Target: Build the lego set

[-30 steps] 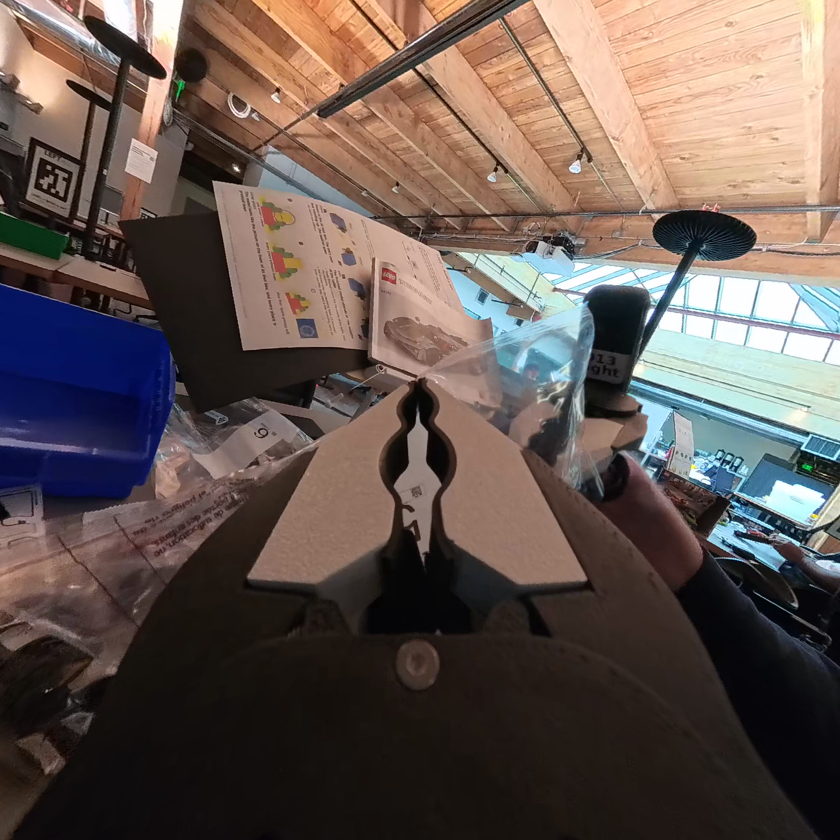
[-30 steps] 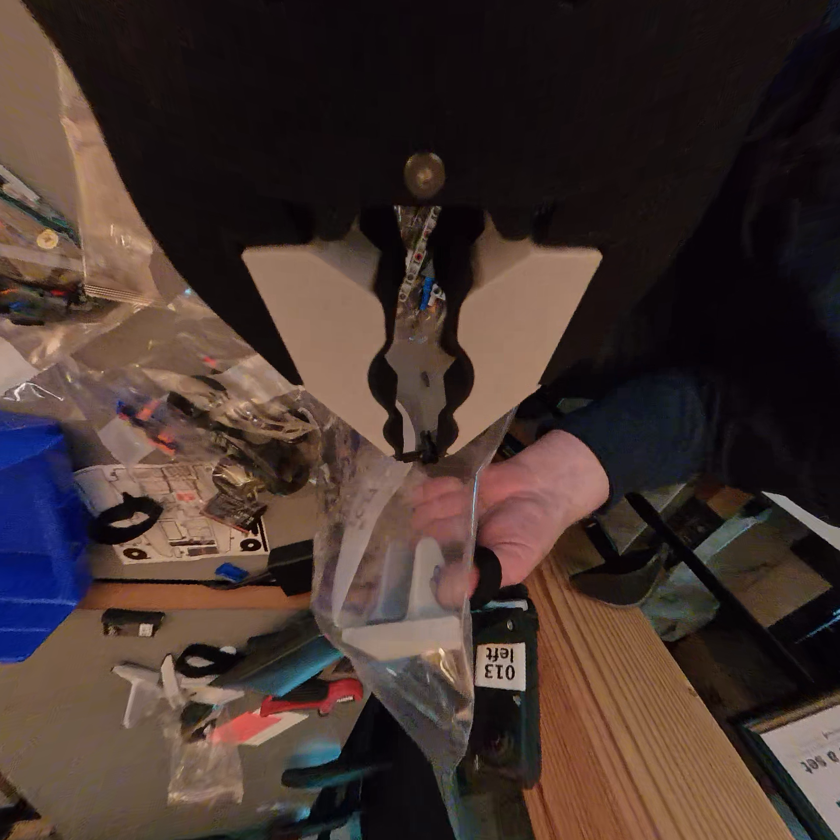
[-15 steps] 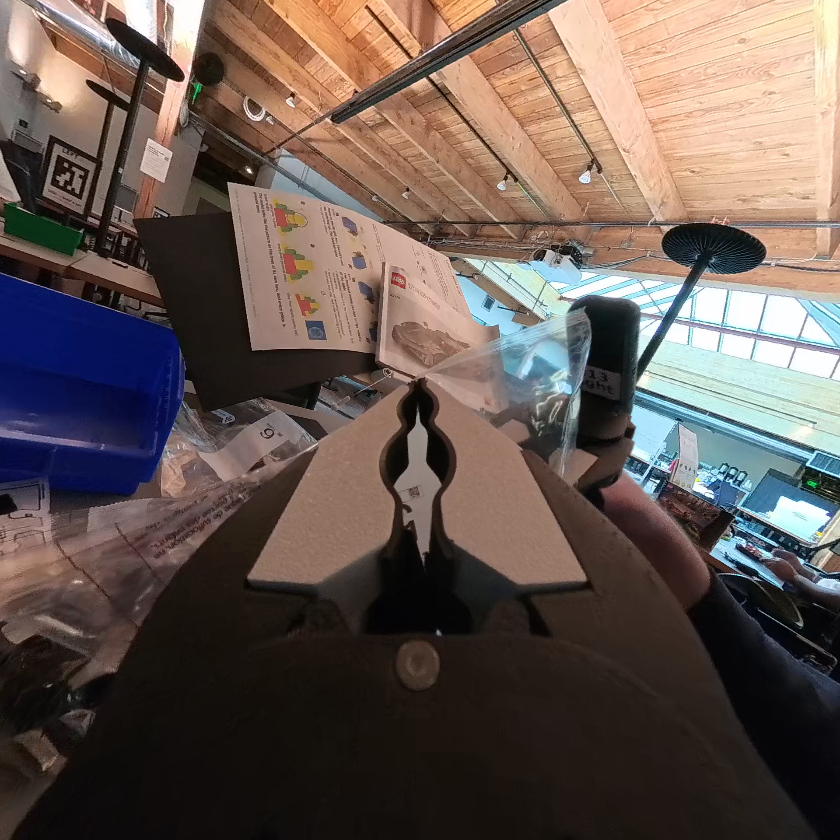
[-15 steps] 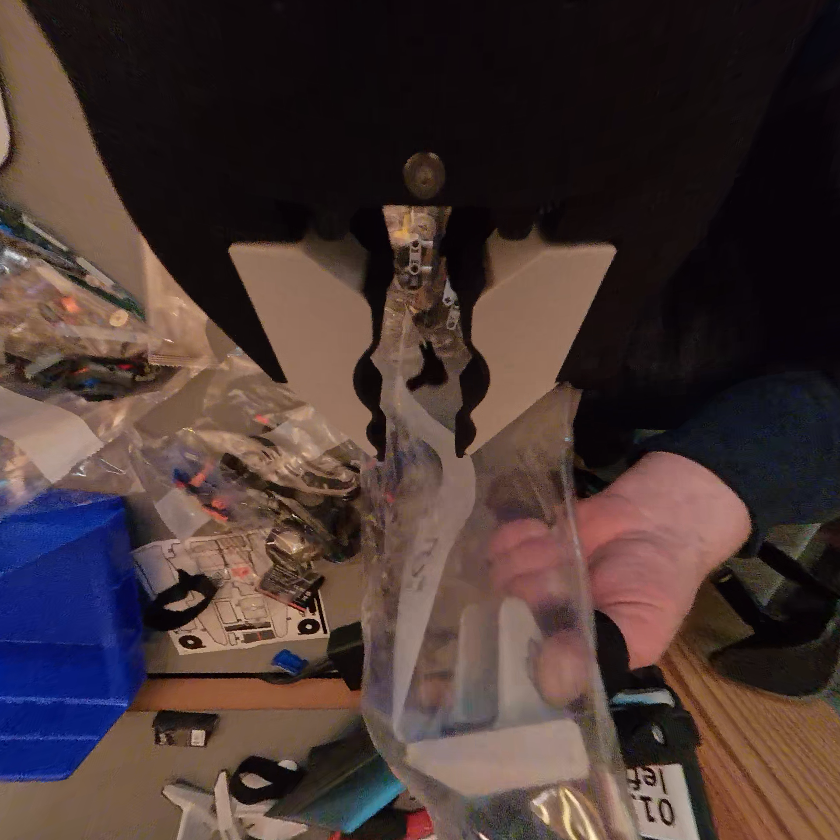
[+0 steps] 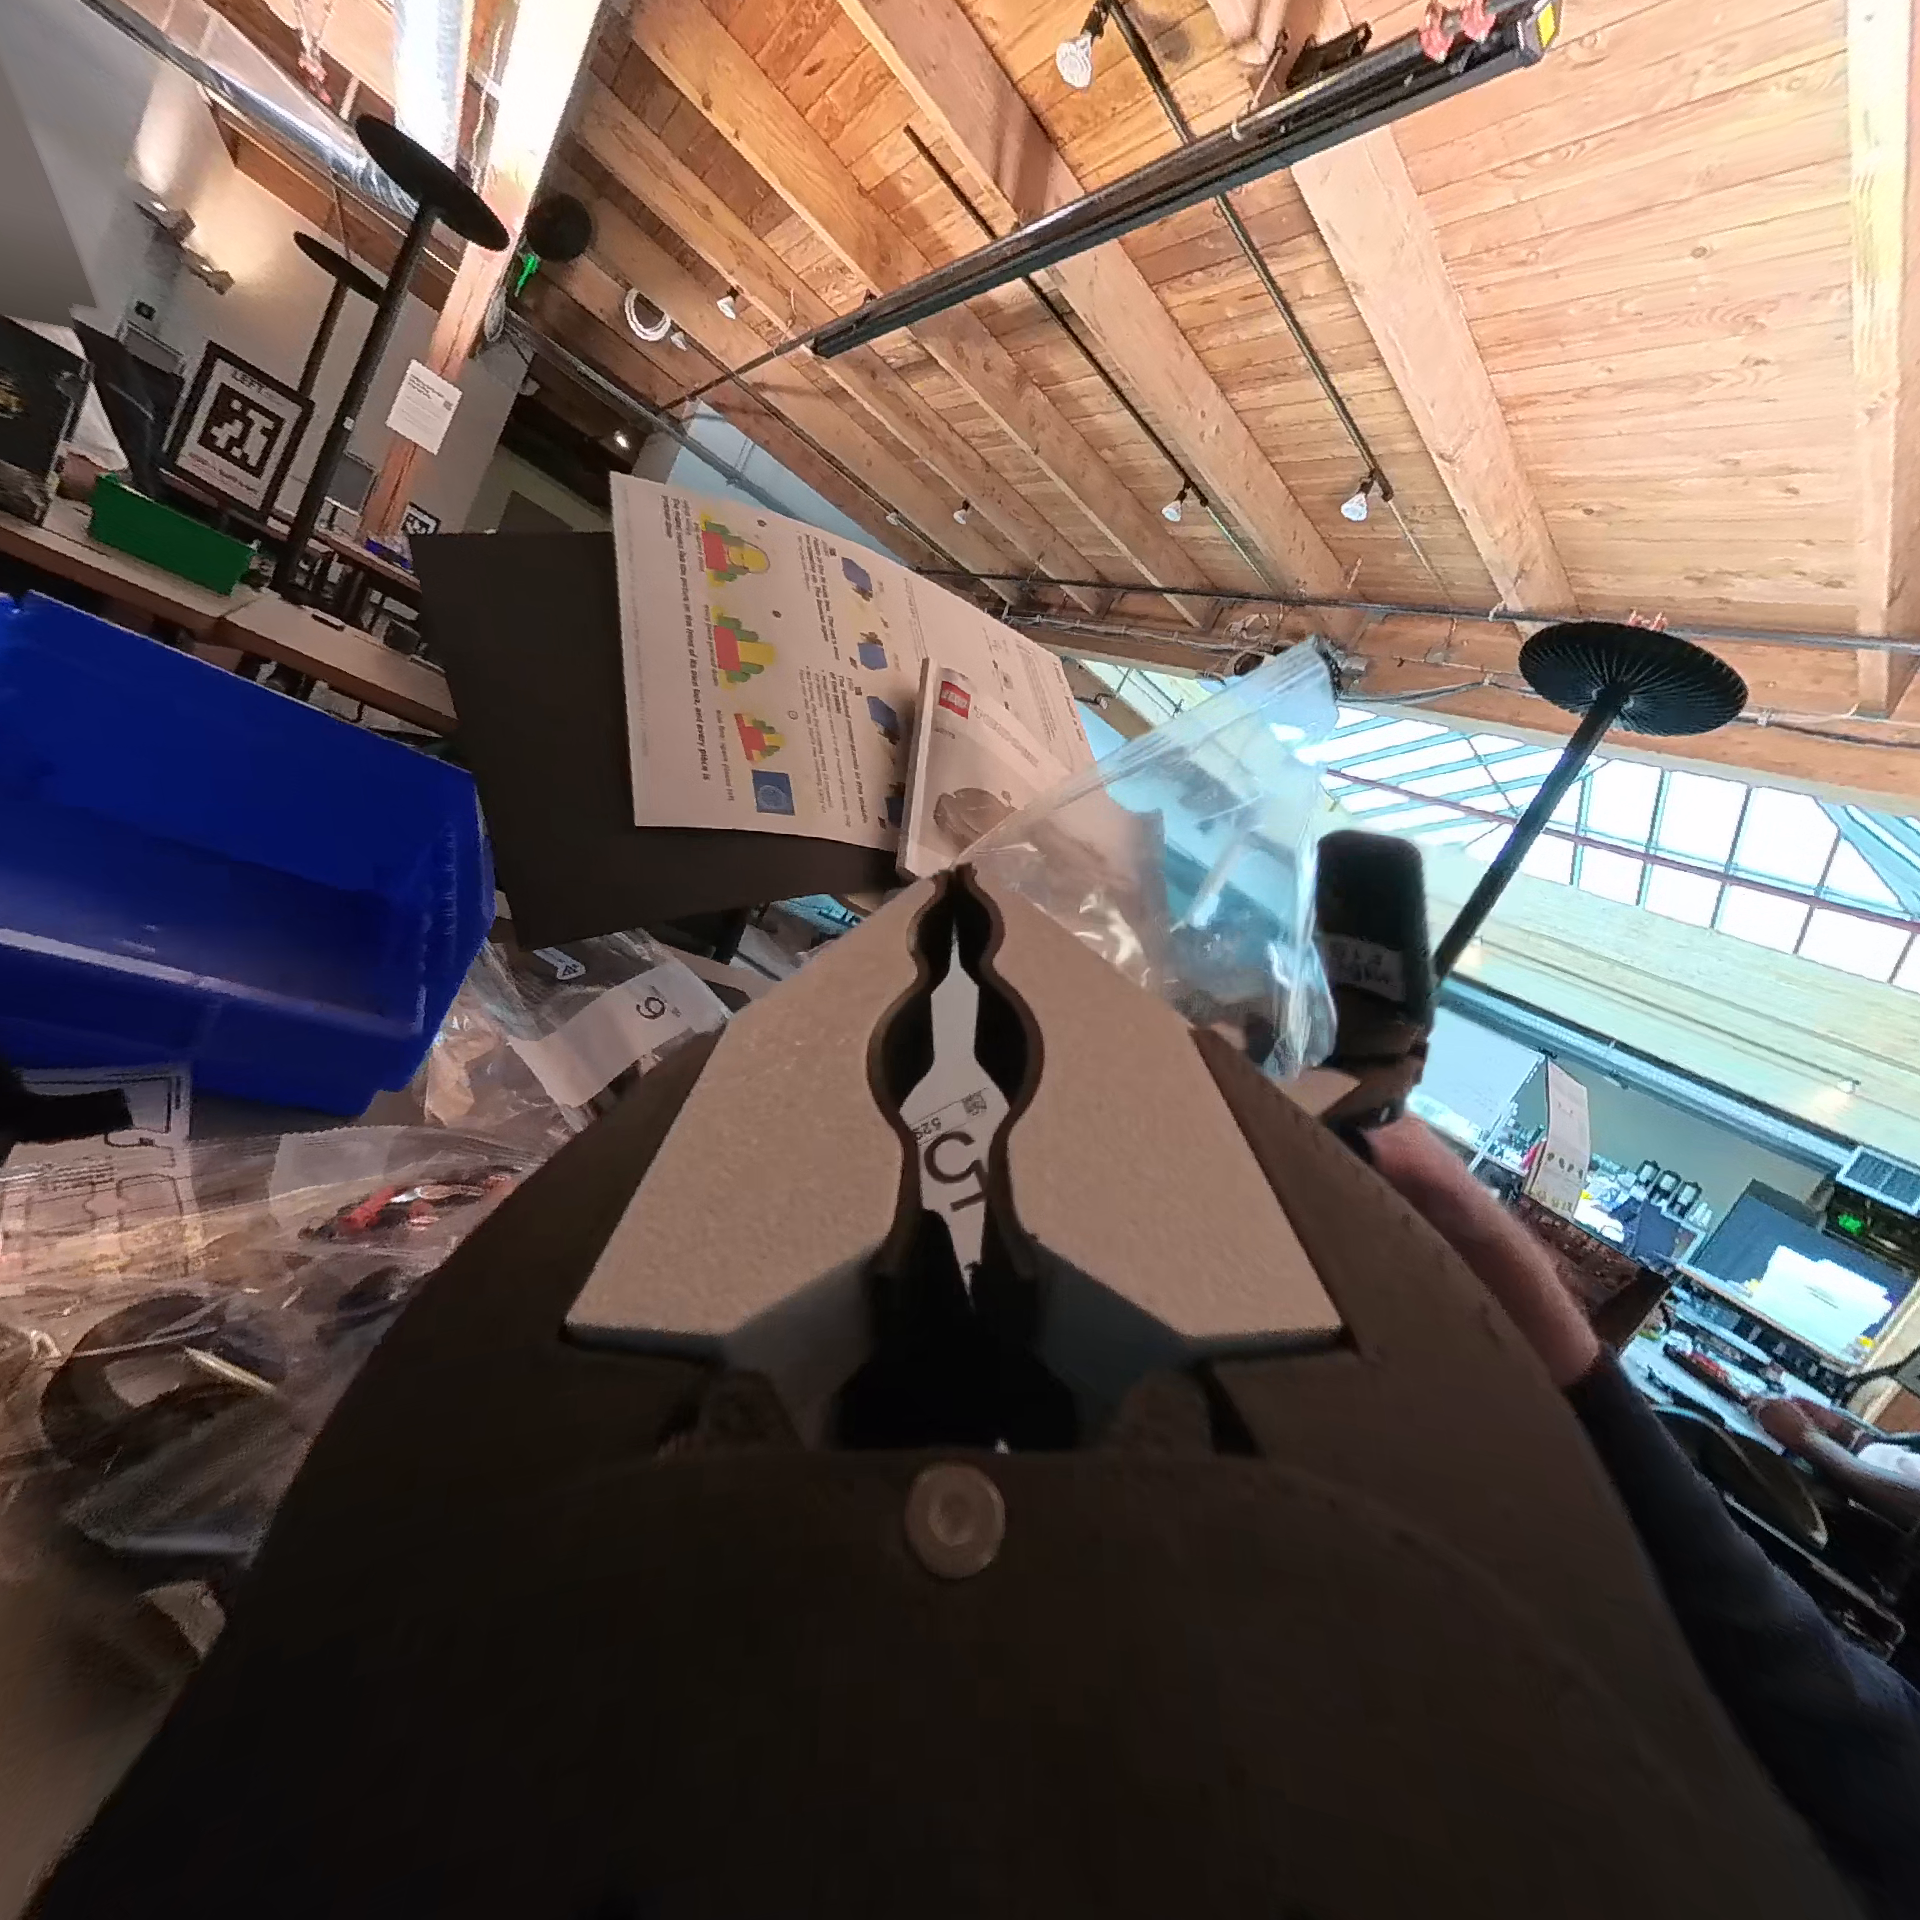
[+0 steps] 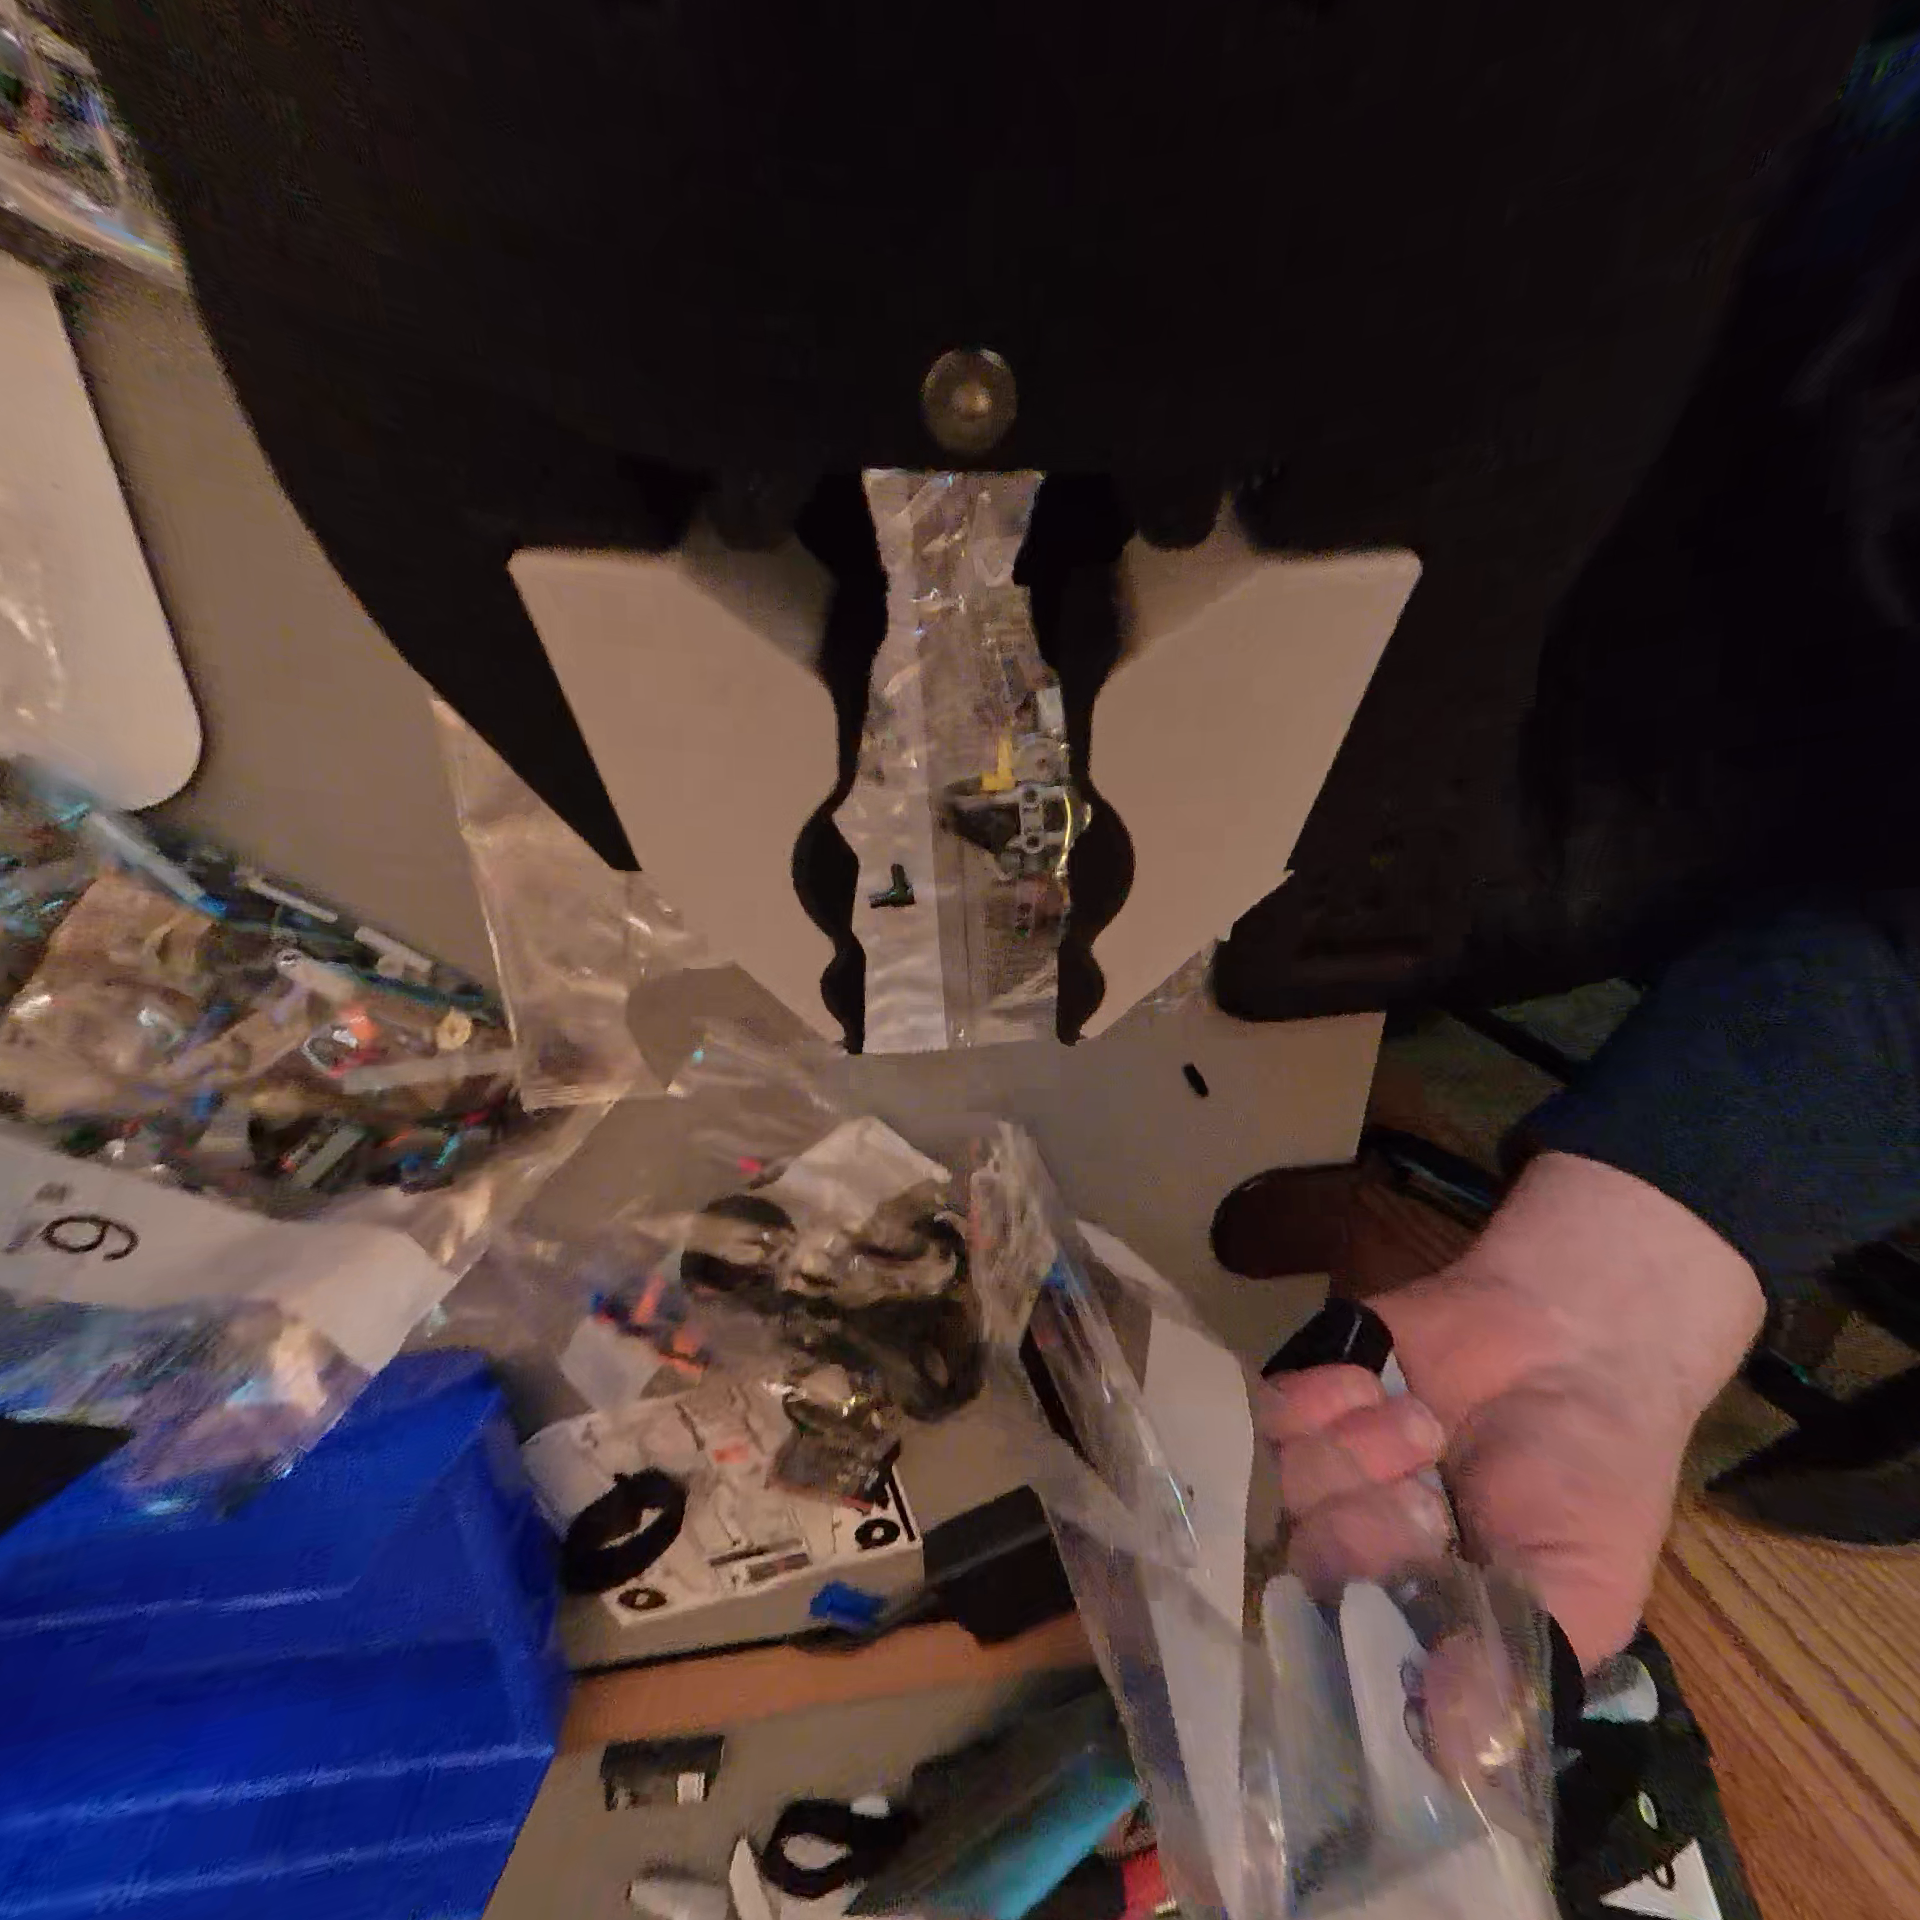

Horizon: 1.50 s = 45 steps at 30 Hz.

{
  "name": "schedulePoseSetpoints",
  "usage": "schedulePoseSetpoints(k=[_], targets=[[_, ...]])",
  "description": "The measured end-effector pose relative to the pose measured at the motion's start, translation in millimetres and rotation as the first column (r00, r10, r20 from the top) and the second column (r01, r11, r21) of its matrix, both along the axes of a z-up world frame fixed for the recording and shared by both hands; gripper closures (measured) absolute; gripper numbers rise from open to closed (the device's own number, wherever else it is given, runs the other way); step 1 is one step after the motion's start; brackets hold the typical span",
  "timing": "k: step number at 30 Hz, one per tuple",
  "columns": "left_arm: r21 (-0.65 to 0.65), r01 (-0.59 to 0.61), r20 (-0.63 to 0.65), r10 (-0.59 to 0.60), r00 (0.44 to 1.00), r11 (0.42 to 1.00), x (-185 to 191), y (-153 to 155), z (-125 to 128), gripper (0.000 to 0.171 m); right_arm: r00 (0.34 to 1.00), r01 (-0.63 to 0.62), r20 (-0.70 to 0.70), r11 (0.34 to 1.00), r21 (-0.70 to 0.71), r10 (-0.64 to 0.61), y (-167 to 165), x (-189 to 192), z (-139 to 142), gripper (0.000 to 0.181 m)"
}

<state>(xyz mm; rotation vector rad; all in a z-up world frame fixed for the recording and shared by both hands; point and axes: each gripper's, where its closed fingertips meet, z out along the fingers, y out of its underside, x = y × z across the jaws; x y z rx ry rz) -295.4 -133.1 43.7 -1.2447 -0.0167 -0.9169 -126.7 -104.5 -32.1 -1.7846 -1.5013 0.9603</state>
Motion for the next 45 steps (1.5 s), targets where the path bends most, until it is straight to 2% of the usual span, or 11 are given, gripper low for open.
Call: schedulePoseSetpoints(k=[6,9,12,15,19,26,30,35,37,41,45], targets=[[-0.001,0.003,0.047,-0.003,0.999,1.0,-2,-1,0,0.171,0.983,-0.176,0.039,0.982,-0.066,0.179,-35,-42,-38,0.132],[0.003,0.012,0.047,-0.012,0.999,1.0,2,-2,2,0.171,0.989,-0.136,0.059,0.991,-0.017,0.137,-33,-69,-51,0.136],[0.012,0.029,0.052,-0.029,0.998,1.0,7,-4,5,0.171,0.988,-0.113,-0.105,0.993,0.018,0.114,-31,-91,-33,0.178],[0.012,0.045,0.03,-0.045,0.999,0.999,6,-7,6,0.171,0.991,-0.089,-0.096,0.993,0.075,0.096,-25,-86,-27,0.181],[0.017,0.087,-0.093,-0.085,0.992,0.996,1,-23,1,0.171,0.975,-0.113,-0.194,0.993,-0.019,0.107,-24,-67,0,0.181],[-0.144,0.329,-0.339,-0.359,0.87,0.933,37,-45,-37,0.141,0.981,-0.176,-0.083,0.984,-0.035,0.173,-23,-47,-18,0.181],[-0.245,0.375,-0.434,-0.447,0.782,0.894,57,-49,-63,0.12,0.986,-0.161,-0.04,0.985,-0.066,0.159,-21,-47,-31,0.181],[-0.305,0.367,-0.544,-0.477,0.69,0.879,74,-52,-87,0.155,0.989,-0.141,-0.055,0.988,-0.068,0.138,-22,-55,-29,0.181],[-0.281,0.345,-0.565,-0.445,0.694,0.896,72,-49,-86,0.168,0.987,-0.154,-0.055,0.985,-0.077,0.15,-27,-58,-27,0.181],[-0.282,0.285,-0.591,-0.4,0.701,0.916,62,-42,-86,0.171,0.983,-0.176,-0.063,0.979,-0.103,0.17,-28,-55,-29,0.174],[-0.281,0.271,-0.603,-0.389,0.696,0.921,61,-41,-87,0.171,0.997,-0.055,-0.063,0.991,-0.126,0.047,5,-33,-31,0.158]])
